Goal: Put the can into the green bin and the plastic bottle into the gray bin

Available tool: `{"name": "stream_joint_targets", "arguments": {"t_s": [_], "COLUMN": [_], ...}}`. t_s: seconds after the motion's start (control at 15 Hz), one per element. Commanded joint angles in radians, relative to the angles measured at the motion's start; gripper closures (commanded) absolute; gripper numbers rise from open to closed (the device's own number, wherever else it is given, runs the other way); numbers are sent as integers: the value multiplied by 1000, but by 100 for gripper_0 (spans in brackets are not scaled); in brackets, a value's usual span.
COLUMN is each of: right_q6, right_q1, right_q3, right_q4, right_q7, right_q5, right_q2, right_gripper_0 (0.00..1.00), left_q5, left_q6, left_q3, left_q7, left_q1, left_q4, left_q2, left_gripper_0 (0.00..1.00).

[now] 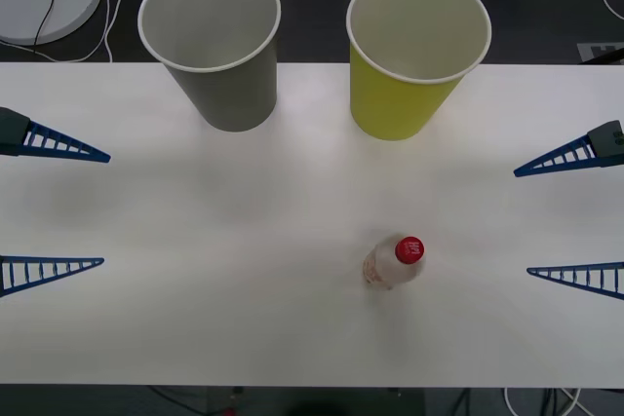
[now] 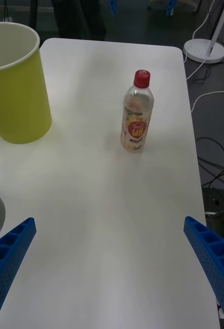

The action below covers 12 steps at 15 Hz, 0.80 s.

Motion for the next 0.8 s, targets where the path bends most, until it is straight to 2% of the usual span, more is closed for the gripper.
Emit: {"name": "stream_joint_targets", "arguments": {"t_s": [0.07, 0.27, 0.33, 0.47, 0.6, 0.8], "right_q6": [0, 0, 2, 35, 51, 75], "right_q1": [0, 0, 41, 58, 63, 84], "right_q3": [0, 0, 25, 48, 54, 54], "right_q4": [0, 0, 20, 32, 32, 34], "right_q7": [0, 0, -3, 3, 12, 98], "right_q5": [0, 0, -5, -61, -67, -74], "right_q2": [0, 0, 25, -6, -18, -18], "right_gripper_0": [0, 0, 0, 0, 0, 0], "left_q5": [0, 0, 0, 0, 0, 0], "left_q6": [0, 0, 0, 0, 0, 0], "left_q3": [0, 0, 0, 0, 0, 0], "left_q7": [0, 0, 0, 0, 0, 0], "left_q1": [0, 0, 0, 0, 0, 0], "left_q4": [0, 0, 0, 0, 0, 0], "left_q2": [0, 0, 0, 0, 0, 0], "left_gripper_0": [0, 0, 0, 0, 0, 0]}}
